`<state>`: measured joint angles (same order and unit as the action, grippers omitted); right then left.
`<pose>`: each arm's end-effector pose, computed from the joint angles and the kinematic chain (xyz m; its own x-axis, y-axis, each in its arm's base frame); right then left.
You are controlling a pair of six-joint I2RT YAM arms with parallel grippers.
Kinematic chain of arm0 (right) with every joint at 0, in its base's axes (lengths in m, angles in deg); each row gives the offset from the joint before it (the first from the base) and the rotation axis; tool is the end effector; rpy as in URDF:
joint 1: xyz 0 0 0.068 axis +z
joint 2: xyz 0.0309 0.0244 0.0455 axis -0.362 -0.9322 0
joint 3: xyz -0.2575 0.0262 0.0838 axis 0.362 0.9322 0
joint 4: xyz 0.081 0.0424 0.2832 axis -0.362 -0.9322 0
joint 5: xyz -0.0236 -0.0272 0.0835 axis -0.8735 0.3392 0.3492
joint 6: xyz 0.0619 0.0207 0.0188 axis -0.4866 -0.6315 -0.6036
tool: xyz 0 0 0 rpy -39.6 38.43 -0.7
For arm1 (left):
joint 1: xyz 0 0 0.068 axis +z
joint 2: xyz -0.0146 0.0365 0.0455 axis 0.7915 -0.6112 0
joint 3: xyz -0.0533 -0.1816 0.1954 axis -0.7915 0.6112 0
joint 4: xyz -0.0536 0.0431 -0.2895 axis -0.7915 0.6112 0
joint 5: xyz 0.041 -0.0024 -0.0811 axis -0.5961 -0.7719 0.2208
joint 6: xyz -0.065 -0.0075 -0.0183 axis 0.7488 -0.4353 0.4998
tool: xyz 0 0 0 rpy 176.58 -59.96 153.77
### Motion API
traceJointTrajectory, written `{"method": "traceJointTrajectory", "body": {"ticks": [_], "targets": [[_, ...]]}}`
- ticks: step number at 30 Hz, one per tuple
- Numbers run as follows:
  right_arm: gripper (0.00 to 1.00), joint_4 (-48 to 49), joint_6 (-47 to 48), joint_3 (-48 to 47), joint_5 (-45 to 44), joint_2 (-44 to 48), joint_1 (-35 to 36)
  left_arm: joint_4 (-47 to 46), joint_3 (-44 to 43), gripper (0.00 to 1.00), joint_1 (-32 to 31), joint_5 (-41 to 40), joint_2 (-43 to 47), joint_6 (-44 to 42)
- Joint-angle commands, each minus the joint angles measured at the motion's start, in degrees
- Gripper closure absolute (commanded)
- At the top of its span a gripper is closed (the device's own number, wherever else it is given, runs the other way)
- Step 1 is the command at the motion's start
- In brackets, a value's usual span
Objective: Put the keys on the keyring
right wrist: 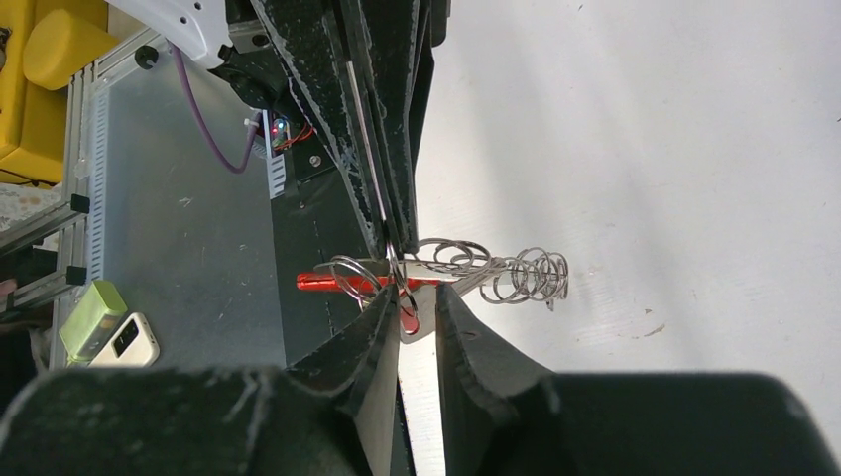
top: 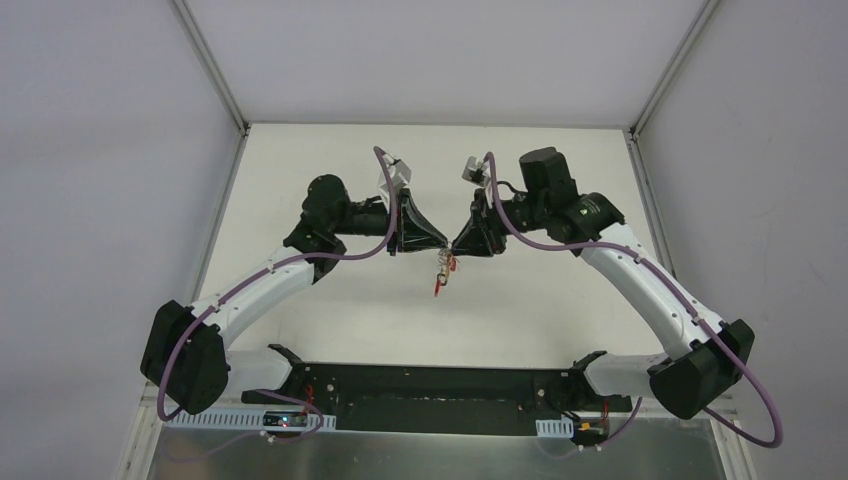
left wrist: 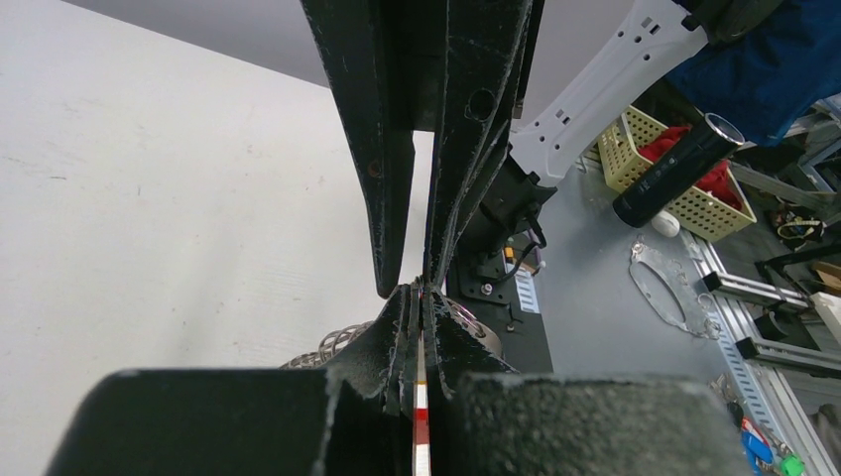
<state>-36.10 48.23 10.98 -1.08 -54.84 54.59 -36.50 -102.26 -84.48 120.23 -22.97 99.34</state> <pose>0.2452 0.2107 0.3681 -0.0627 -0.3493 -0.9349 -0.9967 0.0694 0.0409 0.2424 -0.2089 0.3324 -0.2591 -0.0883 -0.9618 0.9636 -0.0922 -0.2511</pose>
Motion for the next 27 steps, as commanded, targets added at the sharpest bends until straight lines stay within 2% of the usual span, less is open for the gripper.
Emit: {"method": "traceJointTrajectory", "body": {"ticks": [1,7,22,27], "targets": [[0.79,0.57,0.03,0.39,2.05,1.86,-0.55,-6.77,-0.17,1.0,0.78,0.5,0.69,2.14],[0.79,0.72,0.31,1.13,2.47,2.48,-1.06,-8.25,0.34,1.0,1.13,0.51,0.6,2.71],[1.0,2.01,-1.88,0.07,5.64,0.11,-1.03,-10.54,0.8,1.0,1.14,1.39,0.03,4.13],[1.0,2.6,-2.19,0.71,5.73,-0.16,-0.85,-13.61,0.79,1.0,1.14,2.12,-0.1,6.1]]}}
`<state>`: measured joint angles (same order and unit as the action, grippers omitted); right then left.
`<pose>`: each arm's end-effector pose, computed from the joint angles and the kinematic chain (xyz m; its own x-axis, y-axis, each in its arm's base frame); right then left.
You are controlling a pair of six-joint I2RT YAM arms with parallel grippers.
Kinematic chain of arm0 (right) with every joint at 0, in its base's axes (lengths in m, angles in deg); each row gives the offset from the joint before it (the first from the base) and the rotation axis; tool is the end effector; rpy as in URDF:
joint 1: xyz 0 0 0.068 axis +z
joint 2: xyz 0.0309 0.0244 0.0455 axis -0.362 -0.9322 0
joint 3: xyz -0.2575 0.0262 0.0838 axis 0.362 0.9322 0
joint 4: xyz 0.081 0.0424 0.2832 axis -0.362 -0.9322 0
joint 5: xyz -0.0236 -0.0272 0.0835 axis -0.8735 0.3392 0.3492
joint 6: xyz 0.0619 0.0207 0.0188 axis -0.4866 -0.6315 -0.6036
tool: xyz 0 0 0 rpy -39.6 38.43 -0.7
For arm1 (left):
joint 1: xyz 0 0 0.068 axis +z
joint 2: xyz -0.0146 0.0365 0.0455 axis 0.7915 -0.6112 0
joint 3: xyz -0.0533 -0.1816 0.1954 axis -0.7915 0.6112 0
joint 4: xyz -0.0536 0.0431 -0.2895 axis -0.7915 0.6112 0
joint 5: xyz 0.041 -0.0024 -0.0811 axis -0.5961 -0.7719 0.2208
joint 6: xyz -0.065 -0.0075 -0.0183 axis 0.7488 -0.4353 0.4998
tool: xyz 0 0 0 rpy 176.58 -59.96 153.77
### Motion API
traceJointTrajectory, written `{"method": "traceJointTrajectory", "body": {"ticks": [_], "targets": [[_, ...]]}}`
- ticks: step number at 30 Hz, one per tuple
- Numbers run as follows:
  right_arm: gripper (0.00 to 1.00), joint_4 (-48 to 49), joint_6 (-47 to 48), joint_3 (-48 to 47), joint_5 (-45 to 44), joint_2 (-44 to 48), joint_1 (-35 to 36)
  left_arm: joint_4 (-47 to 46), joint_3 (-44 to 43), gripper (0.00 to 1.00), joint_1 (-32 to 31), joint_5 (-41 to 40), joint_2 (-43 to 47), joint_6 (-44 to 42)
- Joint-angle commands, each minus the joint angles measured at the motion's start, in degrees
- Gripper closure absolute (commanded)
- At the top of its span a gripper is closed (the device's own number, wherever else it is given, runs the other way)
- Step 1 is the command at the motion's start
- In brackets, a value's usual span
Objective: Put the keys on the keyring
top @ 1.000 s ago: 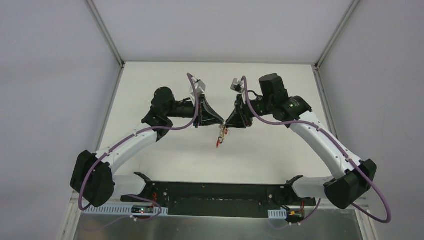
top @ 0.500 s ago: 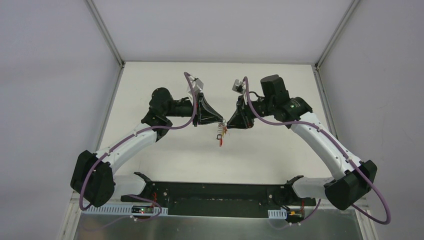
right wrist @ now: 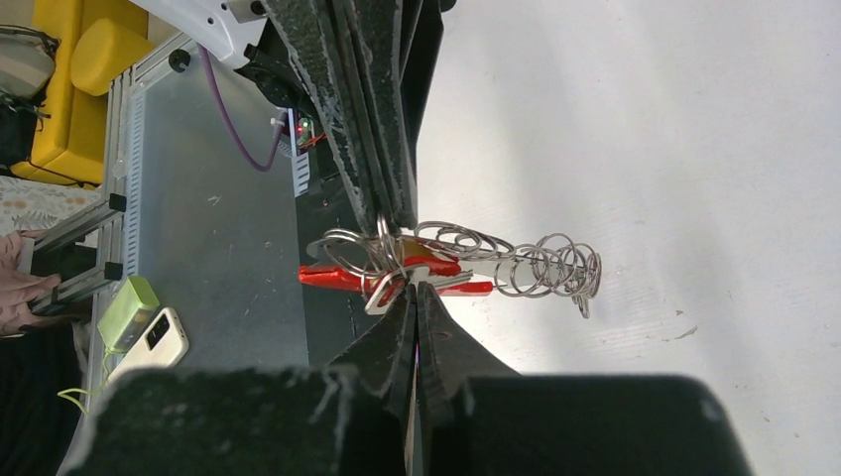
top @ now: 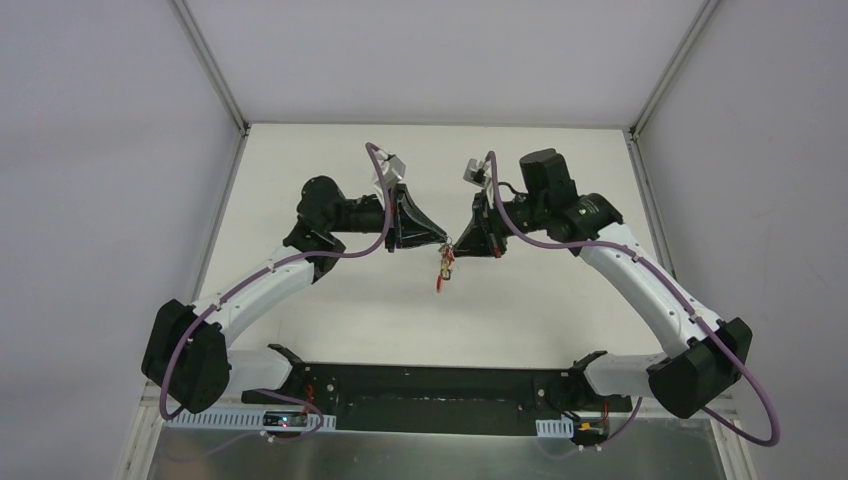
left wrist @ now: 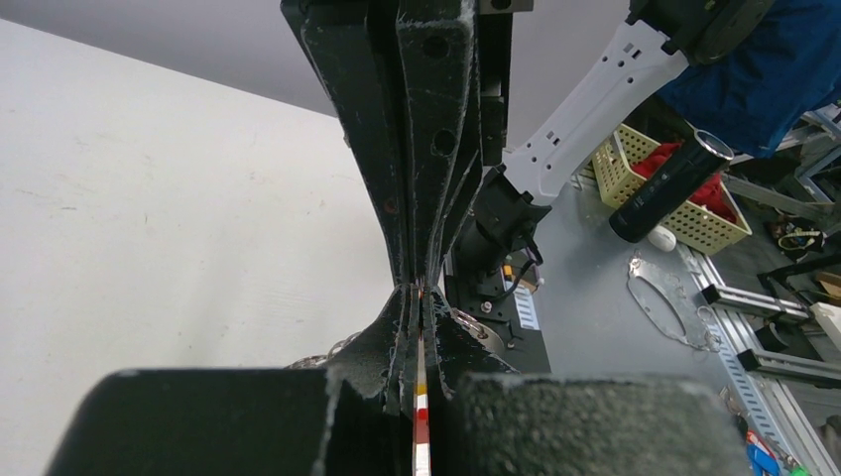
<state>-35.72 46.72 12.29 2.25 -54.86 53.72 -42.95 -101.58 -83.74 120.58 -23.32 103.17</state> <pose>0.2459 0.2078 0.3613 -0.1065 -0.3344 -0.9364 -0.9943 0.0437 0.0975 0.2430 -0.2047 0.3368 -0.2447 -0.1301 -0.9608 0.9671 -0.1044 -0.2321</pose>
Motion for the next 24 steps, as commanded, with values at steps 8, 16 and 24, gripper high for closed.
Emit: {"method": "traceJointTrajectory", "body": {"ticks": [8,16,24], "targets": [[1.0,2.42,-0.91,-0.48,2.4,-0.72,0.79,-11.62,0.21,1.0,0.39,2.05,-0.19,5.41],[1.0,1.66,0.09,-0.68,1.72,-0.79,1.17,-12.07,0.38,1.0,0.39,2.61,0.08,5.42],[0.83,0.39,2.64,0.22,-0.34,3.47,-0.11,-12.29,0.25,1.0,0.48,3.97,0.25,5.07]]}}
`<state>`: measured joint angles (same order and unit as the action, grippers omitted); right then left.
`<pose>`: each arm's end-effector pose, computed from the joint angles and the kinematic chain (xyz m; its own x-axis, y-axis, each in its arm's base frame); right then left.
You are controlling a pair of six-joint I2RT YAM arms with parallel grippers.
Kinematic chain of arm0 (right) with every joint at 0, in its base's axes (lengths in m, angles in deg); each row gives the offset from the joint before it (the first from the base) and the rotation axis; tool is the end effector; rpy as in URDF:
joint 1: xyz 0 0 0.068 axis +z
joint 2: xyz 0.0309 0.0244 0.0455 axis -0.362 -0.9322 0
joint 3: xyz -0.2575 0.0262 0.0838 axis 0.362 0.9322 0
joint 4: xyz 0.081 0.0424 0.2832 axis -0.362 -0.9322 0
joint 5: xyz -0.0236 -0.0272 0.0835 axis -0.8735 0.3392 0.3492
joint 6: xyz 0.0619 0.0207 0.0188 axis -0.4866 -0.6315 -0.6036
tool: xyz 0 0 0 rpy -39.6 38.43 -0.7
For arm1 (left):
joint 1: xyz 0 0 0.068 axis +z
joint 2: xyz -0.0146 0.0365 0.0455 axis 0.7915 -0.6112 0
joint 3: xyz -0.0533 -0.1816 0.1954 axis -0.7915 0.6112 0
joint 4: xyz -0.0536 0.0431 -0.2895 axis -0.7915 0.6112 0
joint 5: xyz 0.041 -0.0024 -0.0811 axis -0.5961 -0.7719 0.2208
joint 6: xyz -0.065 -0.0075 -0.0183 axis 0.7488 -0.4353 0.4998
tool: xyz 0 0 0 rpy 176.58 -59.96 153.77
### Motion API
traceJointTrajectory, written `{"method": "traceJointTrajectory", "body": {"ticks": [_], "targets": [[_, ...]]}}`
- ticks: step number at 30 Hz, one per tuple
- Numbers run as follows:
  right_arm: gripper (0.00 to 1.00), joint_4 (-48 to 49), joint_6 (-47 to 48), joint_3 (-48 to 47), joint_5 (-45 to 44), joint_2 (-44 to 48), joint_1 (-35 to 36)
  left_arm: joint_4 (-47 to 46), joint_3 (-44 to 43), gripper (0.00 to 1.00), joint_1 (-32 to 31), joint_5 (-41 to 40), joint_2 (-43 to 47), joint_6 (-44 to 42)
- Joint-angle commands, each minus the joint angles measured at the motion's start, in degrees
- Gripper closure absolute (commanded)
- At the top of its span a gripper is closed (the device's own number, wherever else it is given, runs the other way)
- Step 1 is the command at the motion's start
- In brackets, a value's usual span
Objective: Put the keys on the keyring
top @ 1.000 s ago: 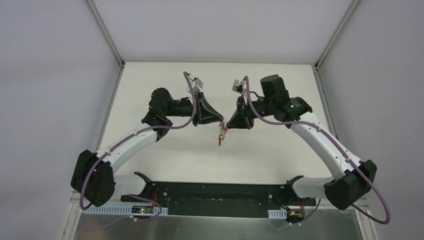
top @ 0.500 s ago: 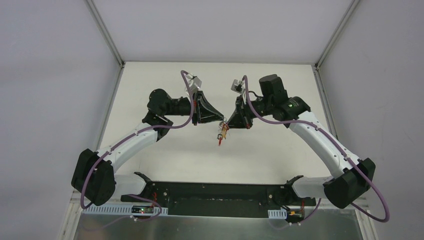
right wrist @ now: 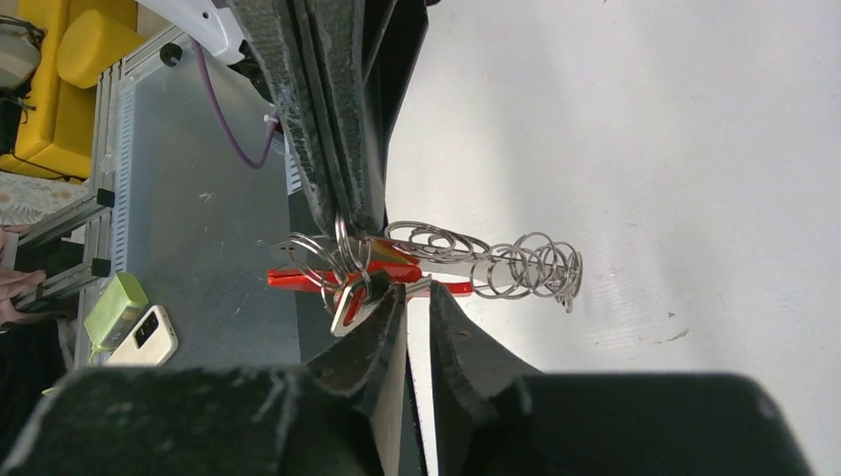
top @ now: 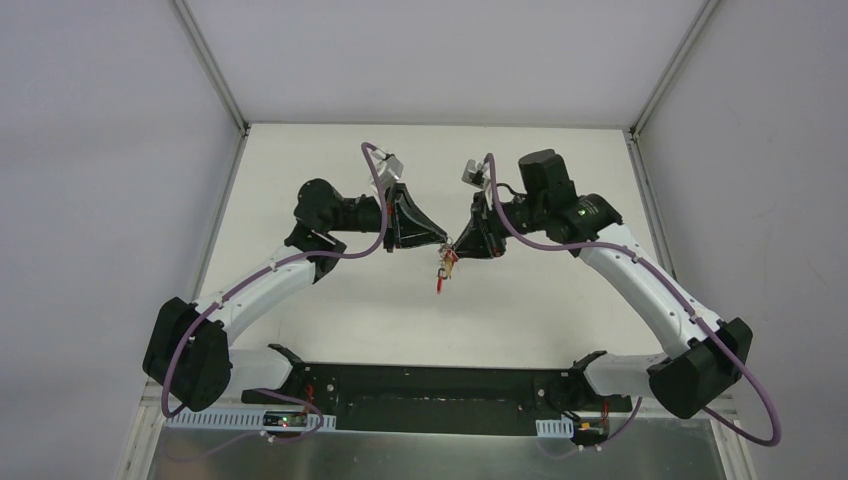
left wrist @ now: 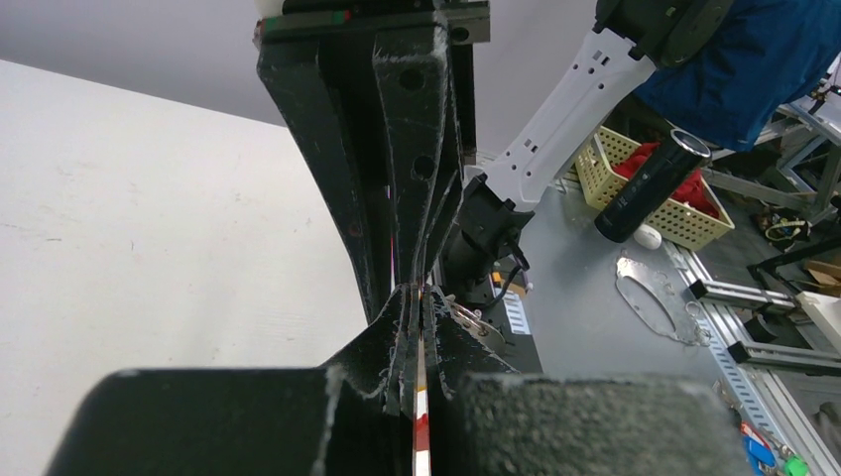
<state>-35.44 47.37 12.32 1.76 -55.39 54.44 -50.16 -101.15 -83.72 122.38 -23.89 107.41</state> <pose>0.2459 0.2122 0.3586 -0.0948 -0.3415 -0.9351 -0.9955 0.0351 0.0881 0.2394 -0.2032 0.3422 -0.2258 -0.1586 -0.9612 0.9673 -0.1532 -0.2019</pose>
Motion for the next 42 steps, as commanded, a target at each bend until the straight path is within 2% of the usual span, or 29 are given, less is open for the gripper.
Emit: {"method": "traceJointTrajectory", "body": {"ticks": [1,8,16,25,42], "targets": [[0.8,-0.04,2.08,0.22,0.38,4.44,-1.07,-5.19,-0.27,1.0,0.46,2.28,0.77,0.83],[0.62,-0.25,1.66,-0.4,2.77,5.62,-1.96,-5.61,-0.08,1.0,0.45,2.61,0.72,0.96],[0.59,0.25,0.47,-0.93,5.31,4.26,-2.0,-4.95,-0.04,1.0,0.37,2.67,0.8,0.3],[0.65,1.66,-1.05,0.01,6.86,2.51,-1.99,-4.91,-0.06,1.0,0.37,2.72,0.99,0.38],[0.83,4.38,-3.65,1.73,9.65,0.84,-1.76,-5.58,-0.58,1.0,0.37,2.96,0.16,0.81]]}}
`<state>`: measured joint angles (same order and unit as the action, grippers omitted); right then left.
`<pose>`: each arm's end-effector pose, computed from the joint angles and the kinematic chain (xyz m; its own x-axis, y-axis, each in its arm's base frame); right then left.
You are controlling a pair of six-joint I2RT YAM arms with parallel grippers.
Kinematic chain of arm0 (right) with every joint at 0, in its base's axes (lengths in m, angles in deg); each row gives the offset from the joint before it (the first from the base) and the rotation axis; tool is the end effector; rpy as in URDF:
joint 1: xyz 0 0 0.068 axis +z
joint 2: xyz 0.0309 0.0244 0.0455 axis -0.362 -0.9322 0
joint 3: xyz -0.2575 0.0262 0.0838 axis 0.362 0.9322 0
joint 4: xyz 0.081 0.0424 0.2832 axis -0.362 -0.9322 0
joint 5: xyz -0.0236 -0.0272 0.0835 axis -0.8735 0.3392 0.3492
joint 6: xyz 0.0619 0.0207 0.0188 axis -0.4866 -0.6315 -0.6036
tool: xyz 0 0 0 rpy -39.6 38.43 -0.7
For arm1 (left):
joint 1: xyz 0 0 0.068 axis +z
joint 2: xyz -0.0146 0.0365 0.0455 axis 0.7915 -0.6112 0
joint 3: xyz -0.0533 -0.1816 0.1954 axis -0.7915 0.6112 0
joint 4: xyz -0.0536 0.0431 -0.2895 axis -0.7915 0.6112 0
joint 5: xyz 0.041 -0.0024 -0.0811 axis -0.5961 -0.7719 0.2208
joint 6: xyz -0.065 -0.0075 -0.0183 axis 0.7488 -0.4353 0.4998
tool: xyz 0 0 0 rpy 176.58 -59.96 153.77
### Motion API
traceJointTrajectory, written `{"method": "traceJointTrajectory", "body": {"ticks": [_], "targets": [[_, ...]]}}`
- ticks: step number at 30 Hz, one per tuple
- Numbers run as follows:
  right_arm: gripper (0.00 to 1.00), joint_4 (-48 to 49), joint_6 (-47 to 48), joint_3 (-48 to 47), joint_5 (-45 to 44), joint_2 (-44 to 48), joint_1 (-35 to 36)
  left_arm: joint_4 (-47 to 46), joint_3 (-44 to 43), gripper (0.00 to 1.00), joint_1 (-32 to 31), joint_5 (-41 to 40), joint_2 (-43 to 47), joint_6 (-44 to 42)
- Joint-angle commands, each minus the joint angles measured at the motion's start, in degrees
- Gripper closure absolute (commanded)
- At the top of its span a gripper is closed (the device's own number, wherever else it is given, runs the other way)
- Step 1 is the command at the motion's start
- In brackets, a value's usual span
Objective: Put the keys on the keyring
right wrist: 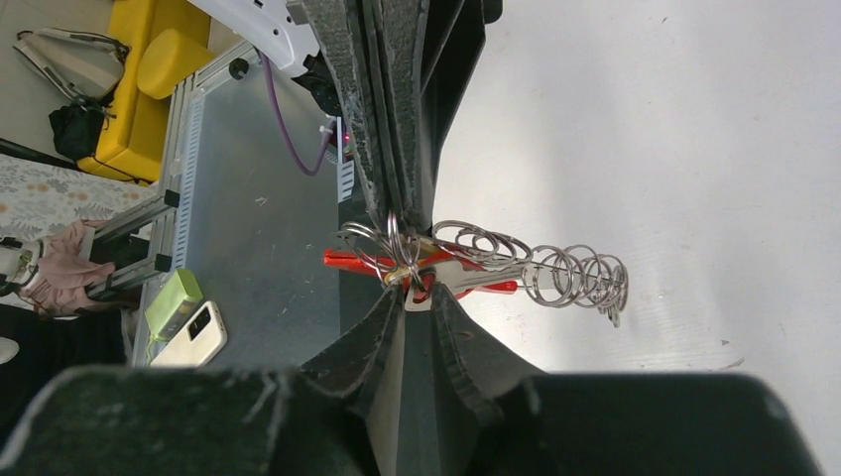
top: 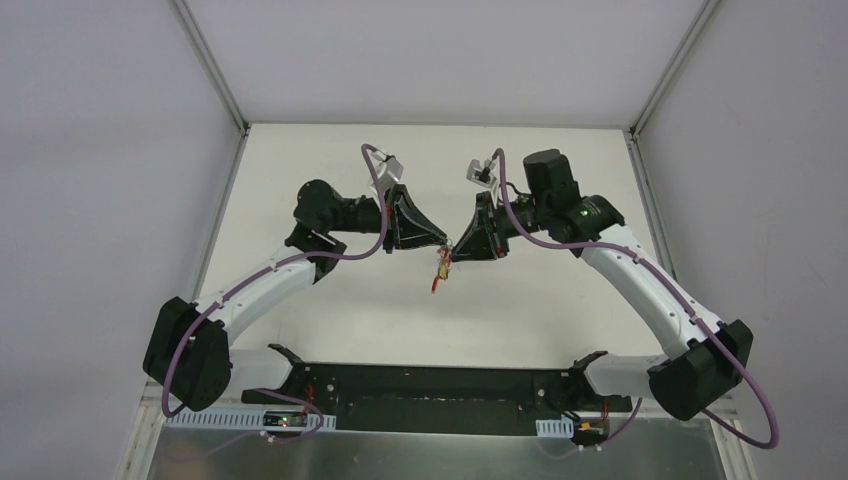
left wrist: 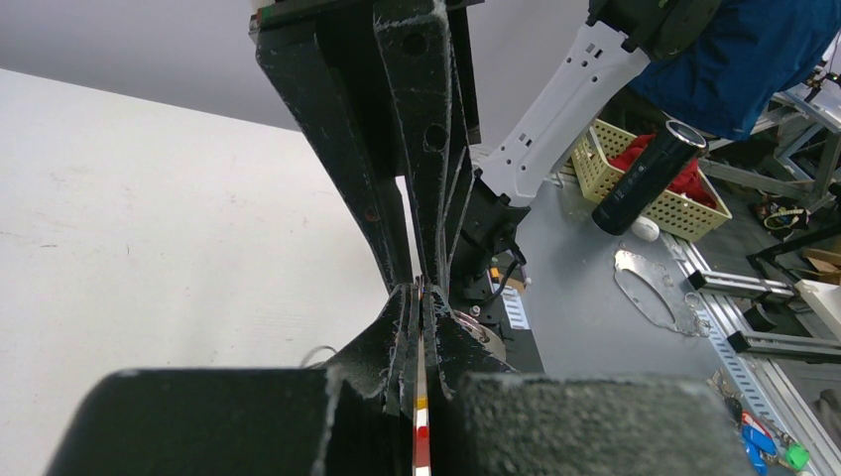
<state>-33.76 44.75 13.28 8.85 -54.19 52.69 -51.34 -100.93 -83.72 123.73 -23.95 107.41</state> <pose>0.2432 0.2036 0.3642 -0.1244 -0.2794 -0.9521 -0.9898 -0.0324 0.1388 0.2376 -0.2028 0.3418 -0.2111 -0.1536 -0.9653 0.9675 -0.1738 -0.1840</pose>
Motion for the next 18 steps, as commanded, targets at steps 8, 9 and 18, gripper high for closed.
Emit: {"method": "traceJointTrajectory", "body": {"ticks": [8,9,18], "targets": [[0.89,4.03,-1.9,1.91,2.28,-0.81,0.24,-4.99,-0.79,1.0,0.37,1.72,0.01,1.13],[0.89,4.17,-2.05,1.85,2.29,-0.88,0.37,-5.11,-0.81,1.0,0.37,1.72,-0.07,1.17],[0.89,2.91,-0.74,0.97,0.97,-0.51,0.71,-5.7,-0.57,1.0,0.37,2.38,-0.1,1.32]]}}
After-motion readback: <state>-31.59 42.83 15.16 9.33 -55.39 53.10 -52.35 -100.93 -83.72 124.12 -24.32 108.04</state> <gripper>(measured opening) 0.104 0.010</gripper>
